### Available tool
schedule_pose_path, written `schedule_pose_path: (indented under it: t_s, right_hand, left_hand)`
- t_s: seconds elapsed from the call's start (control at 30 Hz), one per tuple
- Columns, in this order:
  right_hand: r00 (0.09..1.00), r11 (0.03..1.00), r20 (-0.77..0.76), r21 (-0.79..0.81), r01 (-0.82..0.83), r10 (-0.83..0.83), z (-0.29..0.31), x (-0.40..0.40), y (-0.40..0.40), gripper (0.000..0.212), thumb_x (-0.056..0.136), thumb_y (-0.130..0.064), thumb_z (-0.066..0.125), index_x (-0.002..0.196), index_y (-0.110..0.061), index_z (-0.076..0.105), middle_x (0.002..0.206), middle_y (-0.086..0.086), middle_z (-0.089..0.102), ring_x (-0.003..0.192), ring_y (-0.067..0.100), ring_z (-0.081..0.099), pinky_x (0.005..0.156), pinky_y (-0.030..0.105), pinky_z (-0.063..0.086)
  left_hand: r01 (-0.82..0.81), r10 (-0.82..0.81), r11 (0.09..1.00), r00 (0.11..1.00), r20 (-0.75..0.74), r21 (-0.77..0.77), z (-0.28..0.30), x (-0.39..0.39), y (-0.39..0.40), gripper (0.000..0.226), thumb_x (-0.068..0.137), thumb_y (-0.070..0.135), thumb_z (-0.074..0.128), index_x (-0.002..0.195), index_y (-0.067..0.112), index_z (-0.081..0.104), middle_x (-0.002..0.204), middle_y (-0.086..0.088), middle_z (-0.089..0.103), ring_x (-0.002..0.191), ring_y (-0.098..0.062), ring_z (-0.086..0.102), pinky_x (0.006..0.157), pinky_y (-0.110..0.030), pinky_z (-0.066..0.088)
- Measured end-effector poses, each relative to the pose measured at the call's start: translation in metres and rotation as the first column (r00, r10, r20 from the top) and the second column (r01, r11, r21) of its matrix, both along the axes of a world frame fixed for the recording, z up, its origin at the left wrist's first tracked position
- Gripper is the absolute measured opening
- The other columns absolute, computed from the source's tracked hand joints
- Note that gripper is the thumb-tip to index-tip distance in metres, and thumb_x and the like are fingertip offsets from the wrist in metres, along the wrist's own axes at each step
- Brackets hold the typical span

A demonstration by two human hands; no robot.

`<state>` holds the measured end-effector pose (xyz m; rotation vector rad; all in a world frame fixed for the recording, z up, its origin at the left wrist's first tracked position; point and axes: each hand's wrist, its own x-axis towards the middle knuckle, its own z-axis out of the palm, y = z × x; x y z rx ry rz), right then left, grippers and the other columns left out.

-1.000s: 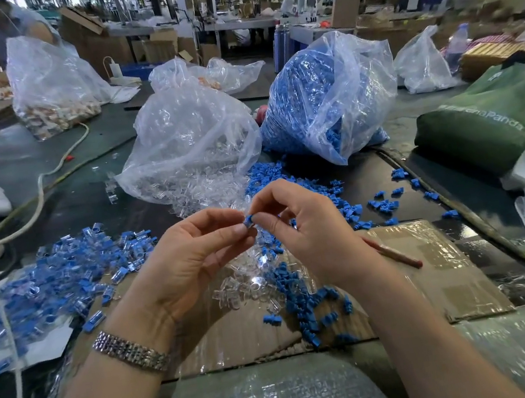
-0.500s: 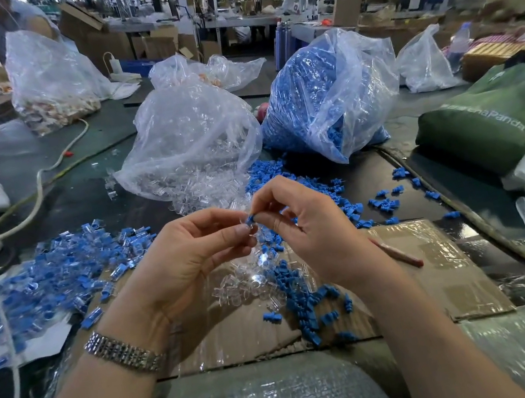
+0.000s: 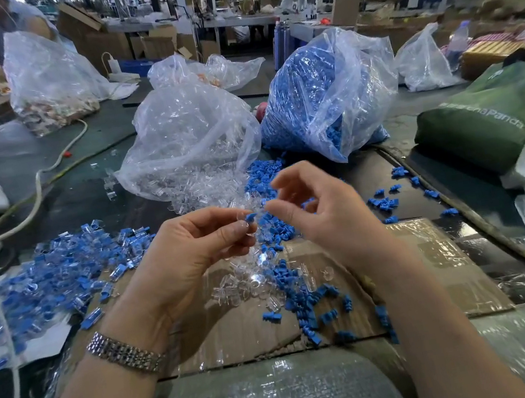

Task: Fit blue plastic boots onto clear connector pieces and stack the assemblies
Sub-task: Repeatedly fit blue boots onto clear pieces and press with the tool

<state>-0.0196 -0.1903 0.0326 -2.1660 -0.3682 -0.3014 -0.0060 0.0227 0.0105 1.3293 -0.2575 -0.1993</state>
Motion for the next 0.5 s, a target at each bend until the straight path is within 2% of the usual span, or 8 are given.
schedule_pose_path:
  t_s: [0.03,0.1,0.13,0.2,0.27,0.37,0.43,0.5]
  right_hand:
    - [0.992,0.987,-0.027,-0.105,0.121,-0.124,-0.001,0.003,-0.009,0.031,0.092,-0.048,0.067,0.115,-0.03,0.057,0.102,-0.016,0.061,0.096,0.0,0.059,0.083,0.014,0.049]
    - [0.914,0.857,-0.146,-0.427,0.288,-0.379,-0.005,0.005,-0.025,0.06,0.087,-0.065,0.064,0.129,-0.024,0.052,0.125,-0.006,0.053,0.116,0.011,0.052,0.101,0.035,0.048]
    - [0.855,0.784,-0.221,-0.55,0.288,-0.469,-0.008,0.006,-0.03,0.073,0.083,-0.071,0.064,0.132,-0.018,0.05,0.133,0.002,0.048,0.124,0.02,0.047,0.106,0.044,0.046]
    - [0.776,0.7,-0.324,-0.685,0.203,-0.542,-0.011,0.009,-0.036,0.073,0.078,-0.073,0.068,0.115,-0.012,0.056,0.132,0.011,0.048,0.123,0.028,0.046,0.1,0.043,0.046]
    - [0.767,0.664,-0.341,-0.733,0.145,-0.544,-0.013,0.011,-0.038,0.055,0.084,-0.064,0.071,0.091,-0.012,0.054,0.119,0.014,0.056,0.113,0.03,0.052,0.082,0.036,0.044]
    - [0.802,0.66,-0.29,-0.733,0.164,-0.521,-0.015,0.012,-0.037,0.037,0.091,-0.044,0.066,0.078,-0.013,0.051,0.094,0.011,0.058,0.091,0.028,0.055,0.068,0.034,0.04]
    - [0.81,0.724,-0.312,-0.664,0.188,-0.497,-0.014,0.012,-0.037,0.03,0.092,-0.036,0.061,0.074,-0.012,0.055,0.076,0.007,0.054,0.071,0.023,0.051,0.058,0.032,0.037]
    - [0.824,0.831,-0.359,-0.51,0.22,-0.439,-0.007,0.009,-0.037,0.027,0.093,-0.029,0.058,0.073,-0.011,0.056,0.068,0.005,0.05,0.059,0.02,0.045,0.053,0.032,0.035]
  left_hand:
    - [-0.004,0.004,1.0,1.0,-0.004,-0.012,0.0,0.0,0.0,0.025,0.074,0.012,0.079,0.098,0.006,0.08,0.1,-0.022,0.076,0.086,-0.027,0.074,0.075,-0.026,0.06]
    - [-0.012,0.012,0.999,1.0,-0.016,-0.036,0.0,0.001,0.002,0.02,0.076,0.008,0.075,0.096,0.006,0.08,0.1,-0.022,0.076,0.086,-0.027,0.074,0.075,-0.027,0.06]
    - [-0.014,0.013,0.999,1.0,-0.02,-0.044,0.0,0.002,0.002,0.02,0.077,0.007,0.075,0.096,0.006,0.08,0.1,-0.021,0.076,0.086,-0.027,0.074,0.075,-0.027,0.06]
    - [-0.022,0.02,0.998,1.0,-0.024,-0.058,0.001,0.003,0.003,0.021,0.076,0.007,0.075,0.096,0.007,0.08,0.102,-0.022,0.075,0.087,-0.026,0.074,0.075,-0.026,0.06]
    - [-0.033,0.031,0.997,0.999,-0.032,-0.074,0.002,0.004,0.004,0.021,0.076,0.006,0.075,0.096,0.007,0.08,0.103,-0.023,0.075,0.087,-0.027,0.074,0.075,-0.027,0.06]
    - [-0.043,0.04,0.996,0.998,-0.046,-0.084,0.001,0.005,0.004,0.019,0.077,0.007,0.074,0.095,0.01,0.081,0.104,-0.022,0.075,0.087,-0.027,0.075,0.074,-0.027,0.06]
    - [-0.046,0.043,0.997,0.998,-0.047,-0.069,0.001,0.005,0.004,0.019,0.077,0.01,0.074,0.094,0.013,0.081,0.104,-0.02,0.076,0.088,-0.026,0.075,0.073,-0.026,0.06]
    - [-0.046,0.041,0.996,0.997,-0.058,-0.078,0.002,0.005,0.004,0.019,0.077,0.011,0.074,0.095,0.013,0.081,0.104,-0.019,0.076,0.089,-0.025,0.075,0.073,-0.026,0.06]
